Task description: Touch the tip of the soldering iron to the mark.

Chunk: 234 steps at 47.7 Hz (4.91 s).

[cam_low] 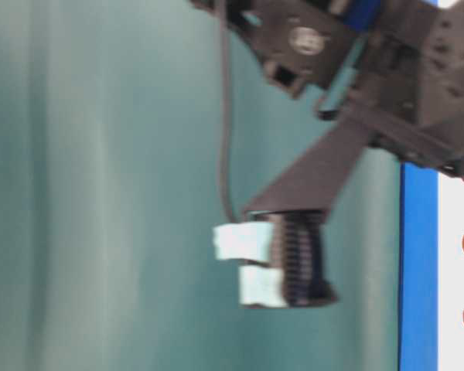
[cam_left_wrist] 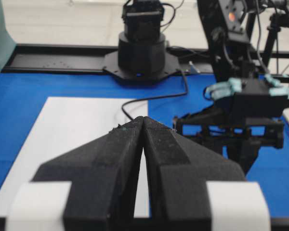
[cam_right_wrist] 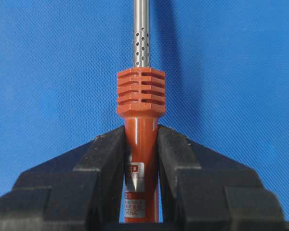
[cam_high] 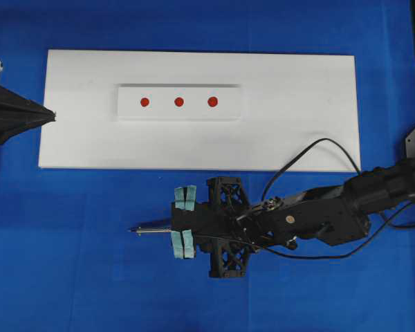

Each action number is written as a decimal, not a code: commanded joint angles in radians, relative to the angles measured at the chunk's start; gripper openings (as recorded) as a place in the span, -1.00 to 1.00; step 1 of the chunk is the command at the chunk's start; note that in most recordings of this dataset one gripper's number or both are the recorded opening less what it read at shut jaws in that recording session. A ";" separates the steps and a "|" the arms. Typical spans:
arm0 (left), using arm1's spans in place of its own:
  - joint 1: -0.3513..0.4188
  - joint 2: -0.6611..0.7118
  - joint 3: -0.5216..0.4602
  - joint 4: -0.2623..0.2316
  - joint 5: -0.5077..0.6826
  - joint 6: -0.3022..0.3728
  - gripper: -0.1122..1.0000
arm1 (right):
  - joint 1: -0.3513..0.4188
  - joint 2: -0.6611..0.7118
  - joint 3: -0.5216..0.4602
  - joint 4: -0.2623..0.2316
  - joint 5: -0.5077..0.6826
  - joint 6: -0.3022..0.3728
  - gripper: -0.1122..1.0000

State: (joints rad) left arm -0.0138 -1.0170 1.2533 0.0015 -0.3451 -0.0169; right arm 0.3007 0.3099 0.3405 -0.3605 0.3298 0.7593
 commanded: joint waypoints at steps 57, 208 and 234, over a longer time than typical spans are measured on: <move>-0.003 0.005 -0.011 -0.002 0.002 -0.018 -0.76 | -0.011 0.034 0.008 0.038 -0.040 0.003 0.41; -0.003 -0.005 -0.009 0.000 0.012 -0.018 -0.76 | -0.284 -1.200 0.509 -0.057 0.272 -0.225 0.80; -0.003 -0.005 -0.009 0.000 0.031 -0.020 -0.76 | -0.282 -1.440 0.741 -0.061 0.149 -0.221 0.75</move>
State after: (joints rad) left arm -0.0138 -1.0247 1.2533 0.0015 -0.3145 -0.0368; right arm 0.0184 -1.1198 1.0784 -0.4188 0.5031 0.5338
